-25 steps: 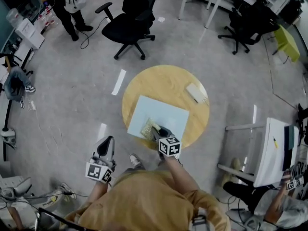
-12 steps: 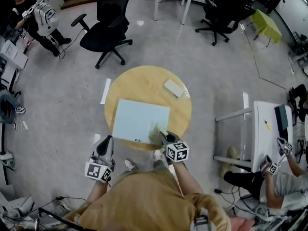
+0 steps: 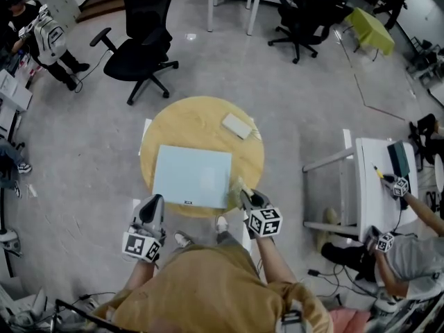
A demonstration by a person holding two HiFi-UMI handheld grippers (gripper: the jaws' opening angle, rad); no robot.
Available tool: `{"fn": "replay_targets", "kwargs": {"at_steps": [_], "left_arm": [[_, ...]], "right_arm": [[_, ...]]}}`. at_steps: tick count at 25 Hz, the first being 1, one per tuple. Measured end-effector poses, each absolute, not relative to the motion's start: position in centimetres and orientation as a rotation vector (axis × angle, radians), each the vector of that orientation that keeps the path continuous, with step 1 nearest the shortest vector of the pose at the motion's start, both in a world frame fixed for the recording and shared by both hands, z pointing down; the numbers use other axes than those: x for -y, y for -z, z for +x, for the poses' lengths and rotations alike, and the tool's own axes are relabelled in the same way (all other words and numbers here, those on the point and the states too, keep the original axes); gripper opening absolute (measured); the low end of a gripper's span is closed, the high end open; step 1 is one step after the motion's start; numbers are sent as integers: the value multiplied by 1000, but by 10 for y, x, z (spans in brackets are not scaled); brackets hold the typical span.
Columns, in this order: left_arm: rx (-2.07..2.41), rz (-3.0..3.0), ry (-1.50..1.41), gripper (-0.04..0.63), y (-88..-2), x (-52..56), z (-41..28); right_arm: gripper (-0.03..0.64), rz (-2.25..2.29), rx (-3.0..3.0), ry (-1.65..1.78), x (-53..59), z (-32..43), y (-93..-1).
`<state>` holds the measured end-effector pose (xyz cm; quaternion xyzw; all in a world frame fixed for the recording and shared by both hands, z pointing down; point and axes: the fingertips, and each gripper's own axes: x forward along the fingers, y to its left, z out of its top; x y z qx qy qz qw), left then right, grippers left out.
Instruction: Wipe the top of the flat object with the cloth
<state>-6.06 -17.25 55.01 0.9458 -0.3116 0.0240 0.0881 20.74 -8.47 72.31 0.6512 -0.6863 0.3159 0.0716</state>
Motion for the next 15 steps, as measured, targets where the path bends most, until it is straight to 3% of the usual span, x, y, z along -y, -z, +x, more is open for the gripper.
{"fn": "replay_targets", "kwargs": {"at_steps": [7, 15], "left_arm": [[1033, 2792, -67, 15, -544, 164, -77], [1252, 2725, -71, 15, -542, 169, -130]], "right_arm": [[63, 1934, 2262, -927, 124, 186, -682], [63, 1550, 2544, -845, 227, 62, -667]]}}
